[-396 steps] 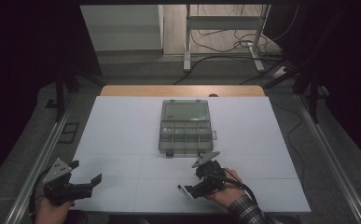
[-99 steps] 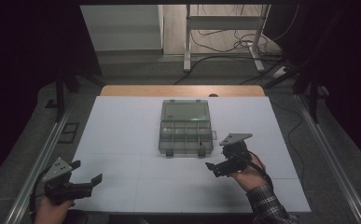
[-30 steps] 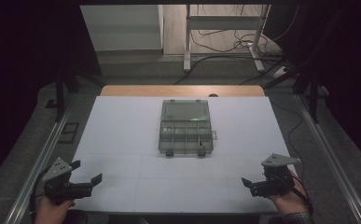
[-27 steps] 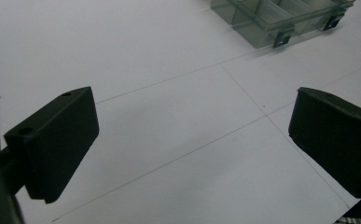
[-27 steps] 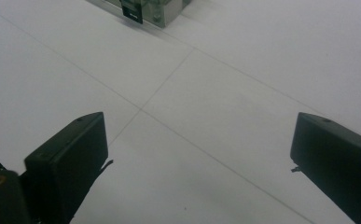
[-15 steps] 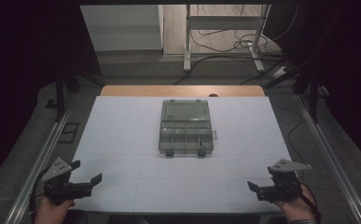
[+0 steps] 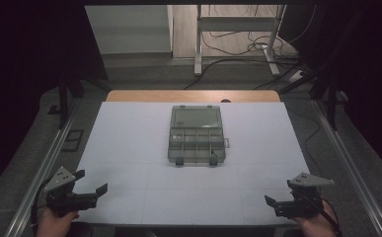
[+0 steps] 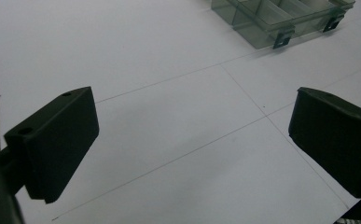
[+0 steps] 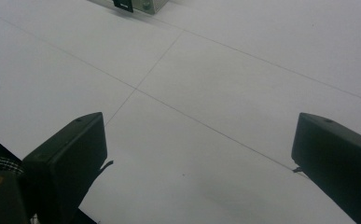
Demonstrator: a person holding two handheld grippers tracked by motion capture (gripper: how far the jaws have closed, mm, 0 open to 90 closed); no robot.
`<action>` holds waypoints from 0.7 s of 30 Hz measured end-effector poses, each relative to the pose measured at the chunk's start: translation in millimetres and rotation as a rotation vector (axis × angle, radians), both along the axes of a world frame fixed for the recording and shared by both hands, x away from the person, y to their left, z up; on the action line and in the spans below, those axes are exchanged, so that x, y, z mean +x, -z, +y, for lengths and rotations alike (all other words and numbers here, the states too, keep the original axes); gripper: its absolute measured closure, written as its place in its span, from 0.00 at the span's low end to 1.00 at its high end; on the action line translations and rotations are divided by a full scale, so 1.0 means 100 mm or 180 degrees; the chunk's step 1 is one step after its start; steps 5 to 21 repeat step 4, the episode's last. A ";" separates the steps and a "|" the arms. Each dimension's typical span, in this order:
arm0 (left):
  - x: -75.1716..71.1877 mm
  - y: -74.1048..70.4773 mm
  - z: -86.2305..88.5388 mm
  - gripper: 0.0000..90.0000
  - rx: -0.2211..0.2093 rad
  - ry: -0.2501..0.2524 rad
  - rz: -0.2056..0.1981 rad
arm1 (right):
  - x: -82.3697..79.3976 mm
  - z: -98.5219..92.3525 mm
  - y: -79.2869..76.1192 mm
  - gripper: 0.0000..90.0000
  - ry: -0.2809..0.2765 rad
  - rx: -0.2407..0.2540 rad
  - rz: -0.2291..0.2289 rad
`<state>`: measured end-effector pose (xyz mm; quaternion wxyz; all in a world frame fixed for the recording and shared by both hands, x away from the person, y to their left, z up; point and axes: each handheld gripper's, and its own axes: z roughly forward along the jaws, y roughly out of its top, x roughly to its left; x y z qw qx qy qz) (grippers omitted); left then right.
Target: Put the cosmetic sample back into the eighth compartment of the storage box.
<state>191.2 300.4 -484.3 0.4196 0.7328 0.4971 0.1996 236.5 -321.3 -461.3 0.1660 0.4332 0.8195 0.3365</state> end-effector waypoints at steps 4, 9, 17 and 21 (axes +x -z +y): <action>0.01 0.00 -0.01 0.03 -0.0001 0.0003 0.0003 | 0.00 0.00 0.00 0.02 0.0019 -0.0019 0.0007; 0.01 0.00 -0.01 0.03 -0.0001 0.0003 0.0003 | 0.00 0.00 0.00 0.02 0.0019 -0.0019 0.0007; 0.01 0.00 -0.01 0.03 -0.0001 0.0003 0.0003 | 0.00 0.00 0.00 0.02 0.0019 -0.0019 0.0007; 0.01 0.00 -0.01 0.03 -0.0001 0.0003 0.0003 | 0.00 0.00 0.00 0.02 0.0019 -0.0019 0.0007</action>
